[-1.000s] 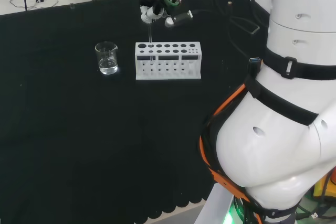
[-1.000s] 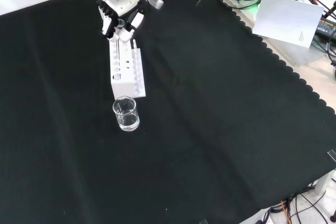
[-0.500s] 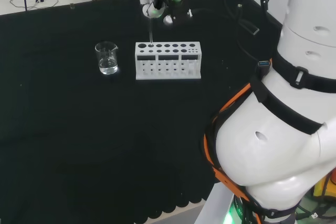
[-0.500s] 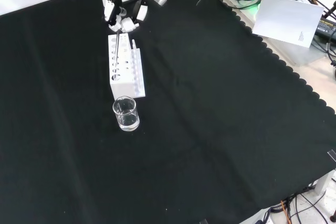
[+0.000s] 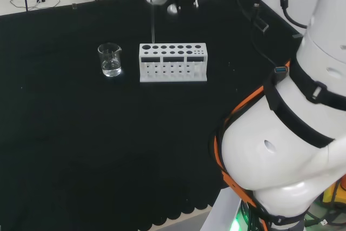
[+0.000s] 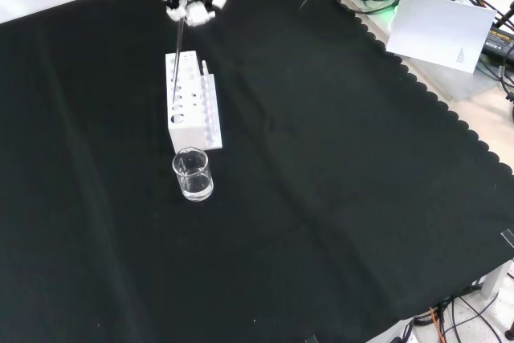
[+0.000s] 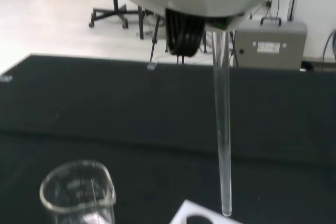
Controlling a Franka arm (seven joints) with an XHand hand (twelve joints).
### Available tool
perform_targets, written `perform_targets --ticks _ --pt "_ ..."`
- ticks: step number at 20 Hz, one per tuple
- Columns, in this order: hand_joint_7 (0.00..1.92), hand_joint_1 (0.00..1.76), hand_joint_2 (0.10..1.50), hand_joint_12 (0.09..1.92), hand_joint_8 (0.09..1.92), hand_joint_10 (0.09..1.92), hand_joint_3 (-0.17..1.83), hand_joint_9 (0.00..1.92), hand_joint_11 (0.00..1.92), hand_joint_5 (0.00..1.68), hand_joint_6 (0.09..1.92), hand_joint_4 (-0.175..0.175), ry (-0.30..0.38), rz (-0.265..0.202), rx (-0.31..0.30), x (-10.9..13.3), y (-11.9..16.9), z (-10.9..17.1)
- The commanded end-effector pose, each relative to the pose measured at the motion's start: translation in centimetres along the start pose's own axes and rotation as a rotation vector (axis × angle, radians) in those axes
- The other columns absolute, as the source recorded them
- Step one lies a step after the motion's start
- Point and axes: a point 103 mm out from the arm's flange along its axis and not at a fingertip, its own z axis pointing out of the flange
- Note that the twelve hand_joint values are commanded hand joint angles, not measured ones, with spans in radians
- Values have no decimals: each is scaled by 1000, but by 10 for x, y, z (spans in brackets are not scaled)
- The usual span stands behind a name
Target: Take the glass rod from the white test tube rack.
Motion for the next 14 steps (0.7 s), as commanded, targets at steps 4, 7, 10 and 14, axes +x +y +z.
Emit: perform_targets --ticks 4,7,10,14 --pt "1309 1321 551 1053 987 908 931 1671 1603 1111 855 -175 -12 -16 -50 13 -18 -51" --pt "1314 1322 548 1062 979 903 933 1676 1602 1116 848 -175 -14 -25 -55 14 -22 -55" --pt "1314 1322 546 1065 982 901 934 1677 1602 1121 839 -175 -12 -31 -58 15 -25 -58" --pt "1314 1322 546 1068 983 900 934 1679 1601 1125 830 -175 -9 -36 -58 17 -27 -60"
